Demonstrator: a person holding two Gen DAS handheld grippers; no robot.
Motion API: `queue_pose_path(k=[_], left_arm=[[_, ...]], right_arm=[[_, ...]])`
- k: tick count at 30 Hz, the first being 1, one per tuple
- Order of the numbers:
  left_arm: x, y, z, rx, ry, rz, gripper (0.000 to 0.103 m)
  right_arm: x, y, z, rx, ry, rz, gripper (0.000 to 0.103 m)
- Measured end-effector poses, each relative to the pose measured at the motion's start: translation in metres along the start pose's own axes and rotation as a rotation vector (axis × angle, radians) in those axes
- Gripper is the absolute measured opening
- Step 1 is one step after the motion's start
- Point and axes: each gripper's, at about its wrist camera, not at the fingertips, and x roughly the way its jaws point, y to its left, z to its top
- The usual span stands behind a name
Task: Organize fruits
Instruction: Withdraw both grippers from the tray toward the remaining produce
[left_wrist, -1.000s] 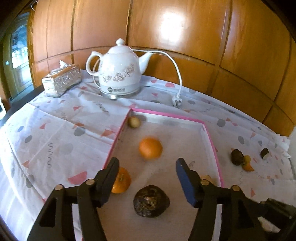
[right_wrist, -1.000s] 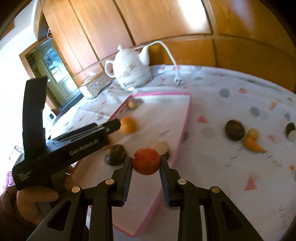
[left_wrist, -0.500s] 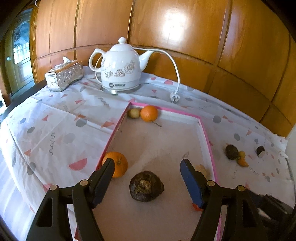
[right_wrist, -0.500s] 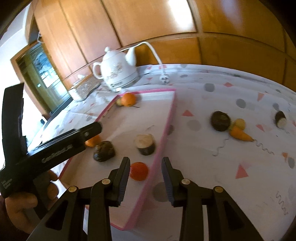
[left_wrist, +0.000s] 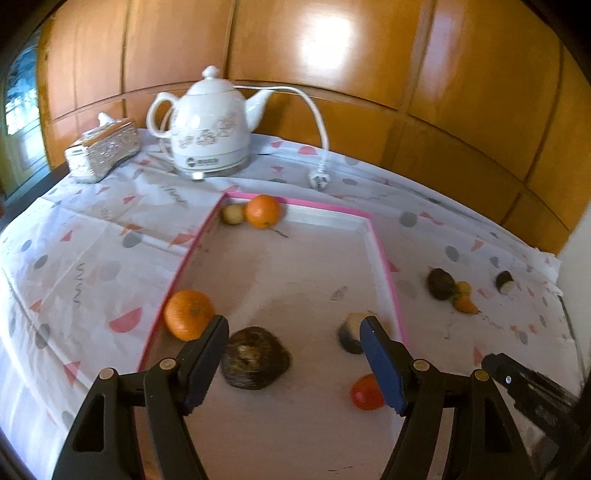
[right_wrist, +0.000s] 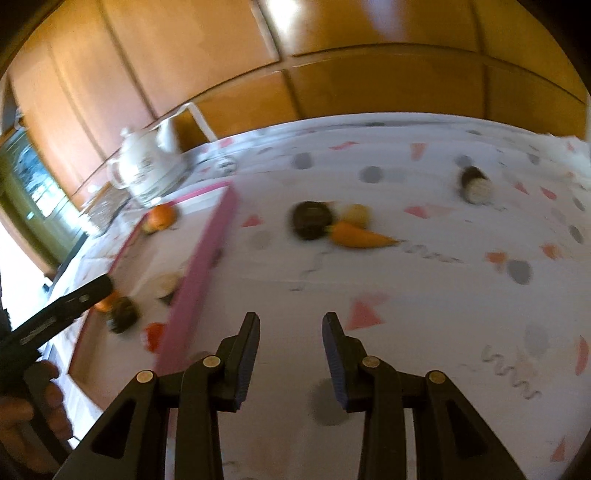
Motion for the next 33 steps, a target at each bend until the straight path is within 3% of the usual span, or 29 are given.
queue_pose_path(k=[9,23,30,33], left_arm=[[0.006,-0.041,0.005,0.074,0.028,-0.083,0.074],[0.041,-0.120,0.006,0.169,0.110,-0.182,0.073],[0.069,-0.141,0.006,0.135,0.165,-0.187,0.073],[0.084,-0.149,0.005,0.107,0.201,-0.188,0.072]], right_arm=[[-0.002,-0.059,0.011,0.093,-0.016,-0.119,0.035],[0.018,-0.110,0.045,0.126,-0.028,-0.223,0.035],[0.030,-0.131,0.062,0.129,-0.032,-0.274,0.037],[0.034,-0.136,0.072,0.117,-0.045,-0.300,0.044]])
